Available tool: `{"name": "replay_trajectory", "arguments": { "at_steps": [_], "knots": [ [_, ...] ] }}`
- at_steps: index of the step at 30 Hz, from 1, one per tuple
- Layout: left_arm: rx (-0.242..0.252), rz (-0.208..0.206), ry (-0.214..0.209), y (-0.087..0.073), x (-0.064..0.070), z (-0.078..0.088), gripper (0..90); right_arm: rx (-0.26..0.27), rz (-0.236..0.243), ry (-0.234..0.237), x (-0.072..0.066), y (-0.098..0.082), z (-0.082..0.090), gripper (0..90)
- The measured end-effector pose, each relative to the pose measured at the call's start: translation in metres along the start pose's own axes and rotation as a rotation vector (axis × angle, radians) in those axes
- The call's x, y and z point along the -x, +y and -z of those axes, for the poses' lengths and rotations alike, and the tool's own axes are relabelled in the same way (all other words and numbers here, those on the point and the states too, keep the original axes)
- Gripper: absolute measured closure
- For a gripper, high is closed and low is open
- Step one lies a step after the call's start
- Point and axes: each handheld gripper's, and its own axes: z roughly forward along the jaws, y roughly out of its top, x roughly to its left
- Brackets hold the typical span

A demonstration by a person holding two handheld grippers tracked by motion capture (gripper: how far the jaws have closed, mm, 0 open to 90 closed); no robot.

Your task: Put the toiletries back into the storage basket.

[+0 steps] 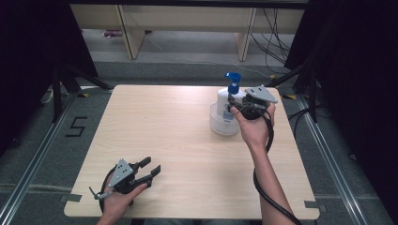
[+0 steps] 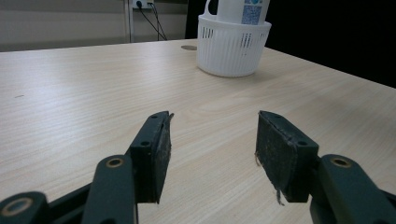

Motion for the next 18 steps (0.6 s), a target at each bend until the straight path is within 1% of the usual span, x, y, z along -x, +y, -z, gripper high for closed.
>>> {"name": "replay_trajectory", "arguments": {
  "at_steps": [2, 5, 7, 8, 9, 10, 11, 12, 13, 14, 15, 16, 17, 18],
  "knots": [
    [0.001, -0.002, 0.003, 0.000, -0.001, 0.000, 44.6, -0.004, -0.012, 0.004, 0.002, -0.006, 0.007, 24.9],
    [0.003, 0.000, 0.005, 0.000, 0.000, 0.001, 44.6, -0.001, -0.016, 0.017, 0.006, -0.016, 0.019, 25.5],
    [0.005, 0.003, 0.008, 0.000, -0.001, 0.001, 44.6, -0.008, -0.049, 0.051, 0.007, -0.024, 0.026, 26.2],
    [0.007, 0.002, 0.008, 0.000, -0.001, 0.001, 44.5, -0.024, -0.050, 0.065, 0.007, -0.032, 0.033, 26.3],
    [0.007, 0.002, 0.009, 0.000, -0.001, 0.001, 44.5, -0.024, -0.050, 0.065, 0.007, -0.032, 0.033, 26.3],
    [0.009, 0.003, 0.009, 0.000, -0.001, 0.001, 44.5, -0.022, -0.042, 0.065, 0.007, -0.036, 0.036, 26.3],
    [0.009, 0.005, 0.010, 0.000, -0.002, 0.001, 44.6, -0.024, -0.058, 0.080, 0.006, -0.041, 0.039, 26.4],
    [0.007, 0.006, 0.012, 0.000, -0.002, 0.001, 44.6, -0.037, -0.057, 0.088, 0.007, -0.053, 0.045, 26.4],
    [0.007, 0.007, 0.013, 0.000, -0.002, 0.001, 44.6, -0.037, -0.057, 0.088, 0.007, -0.053, 0.045, 26.4],
    [0.010, 0.007, 0.011, 0.000, -0.002, 0.001, 44.6, -0.045, -0.054, 0.085, 0.010, -0.064, 0.050, 26.5],
    [0.010, 0.007, 0.011, 0.000, -0.002, 0.001, 44.6, -0.045, -0.054, 0.085, 0.010, -0.064, 0.050, 26.5],
    [0.007, 0.003, 0.011, 0.000, -0.003, 0.001, 44.5, -0.055, -0.054, 0.074, 0.013, -0.075, 0.055, 26.6],
    [0.008, 0.001, 0.011, 0.000, -0.003, 0.001, 44.5, -0.055, -0.054, 0.074, 0.013, -0.075, 0.055, 26.6],
    [0.008, -0.002, 0.014, 0.000, -0.003, 0.001, 44.6, -0.061, -0.052, 0.073, 0.014, -0.078, 0.057, 26.6]
  ]
}}
